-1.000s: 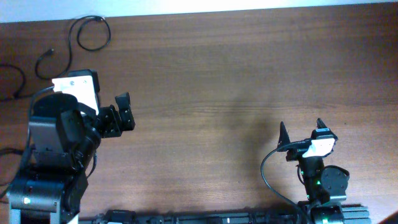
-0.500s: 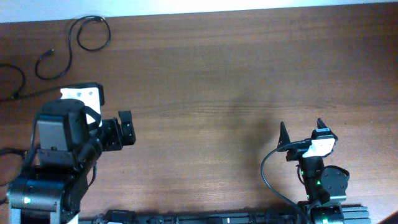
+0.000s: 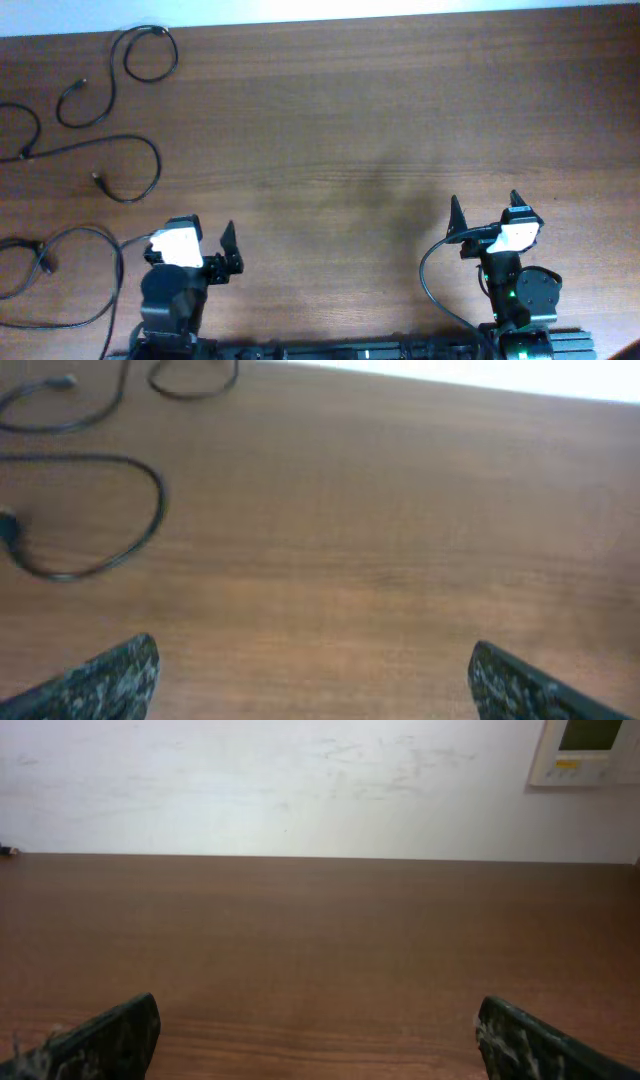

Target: Untangle cables

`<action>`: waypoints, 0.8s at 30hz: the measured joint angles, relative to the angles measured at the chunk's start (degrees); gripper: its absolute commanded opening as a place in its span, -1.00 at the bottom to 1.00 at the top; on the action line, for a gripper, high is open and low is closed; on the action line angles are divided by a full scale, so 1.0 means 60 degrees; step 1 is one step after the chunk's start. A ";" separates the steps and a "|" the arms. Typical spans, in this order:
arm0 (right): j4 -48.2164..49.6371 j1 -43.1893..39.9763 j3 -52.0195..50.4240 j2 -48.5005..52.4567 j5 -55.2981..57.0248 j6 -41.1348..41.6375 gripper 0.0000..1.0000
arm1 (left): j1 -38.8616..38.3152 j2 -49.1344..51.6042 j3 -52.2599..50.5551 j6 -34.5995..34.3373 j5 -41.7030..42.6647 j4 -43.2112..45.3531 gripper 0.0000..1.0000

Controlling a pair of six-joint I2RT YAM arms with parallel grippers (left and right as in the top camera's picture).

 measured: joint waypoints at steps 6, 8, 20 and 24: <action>-0.0004 0.0000 0.0000 0.0011 0.0000 0.0000 0.97 | 0.0011 -0.0922 -0.2113 0.0987 0.0747 0.4255 0.98; -0.0004 0.0000 0.0000 0.0011 0.0000 -0.0004 0.97 | 0.0095 -0.1275 -0.2648 0.1202 0.0845 0.5187 0.97; 0.0000 0.0000 0.0000 0.0007 -0.0004 0.0004 0.97 | 0.1053 -0.2291 -0.2922 0.1217 0.0495 0.4266 0.97; 0.0000 0.0000 0.0000 0.0007 -0.0004 0.0000 0.97 | 0.1093 -0.2291 -0.2922 0.0969 0.0484 0.4266 0.97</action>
